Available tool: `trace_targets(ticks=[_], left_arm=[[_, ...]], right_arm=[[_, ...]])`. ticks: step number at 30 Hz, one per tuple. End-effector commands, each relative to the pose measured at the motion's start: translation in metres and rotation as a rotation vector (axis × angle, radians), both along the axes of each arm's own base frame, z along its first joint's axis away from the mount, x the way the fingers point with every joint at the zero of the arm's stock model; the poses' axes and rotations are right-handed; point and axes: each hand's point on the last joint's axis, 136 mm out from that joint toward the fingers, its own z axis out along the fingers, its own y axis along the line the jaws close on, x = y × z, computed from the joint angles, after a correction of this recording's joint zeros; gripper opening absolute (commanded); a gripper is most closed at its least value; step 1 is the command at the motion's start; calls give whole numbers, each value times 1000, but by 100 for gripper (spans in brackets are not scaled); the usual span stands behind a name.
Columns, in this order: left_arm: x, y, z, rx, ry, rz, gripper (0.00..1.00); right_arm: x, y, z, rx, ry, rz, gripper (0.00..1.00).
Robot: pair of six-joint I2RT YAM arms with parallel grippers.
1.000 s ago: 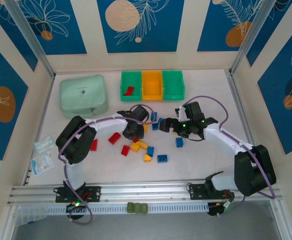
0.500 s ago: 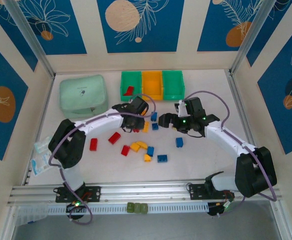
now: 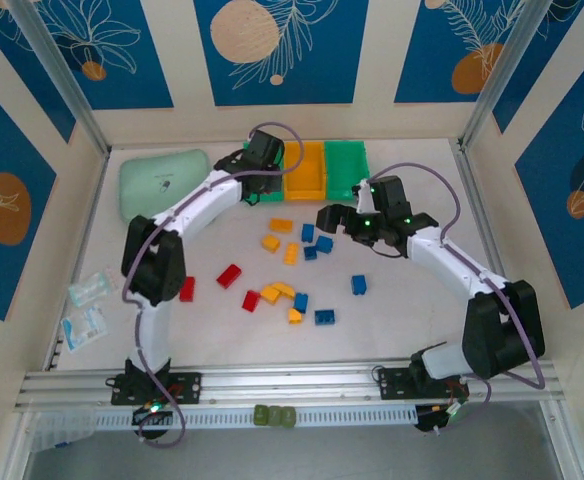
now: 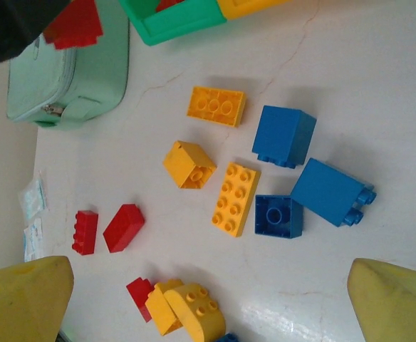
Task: Sort the legos into containers by color
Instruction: Place the lego in the container.
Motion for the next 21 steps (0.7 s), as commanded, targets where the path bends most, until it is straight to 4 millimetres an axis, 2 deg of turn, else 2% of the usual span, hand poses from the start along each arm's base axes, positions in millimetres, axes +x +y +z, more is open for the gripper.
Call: trace_targets(ticks=[1,7,10,12,16,21], left_arm=[[38,5,-3,36,-50,6,30],[83,14,-18,57,-76,56,33],[90,14,-20,38,-64,47,46],[88,11,-15,23,-62,28,51],[76,6,7,-13,-63,-19,54],[44,1,31,-79,-15,-98,56]], right_arm=[[13,-2,11,4,-32,-21,99],[17,-4,17,1,-45,-30,99],[18,-5,20,-2,-51,-28,99],[17,-5,21,-4,-54,-25,99],[16,-2,20,0,-44,-12,99],[4,8,15,-14,-24,43,99]])
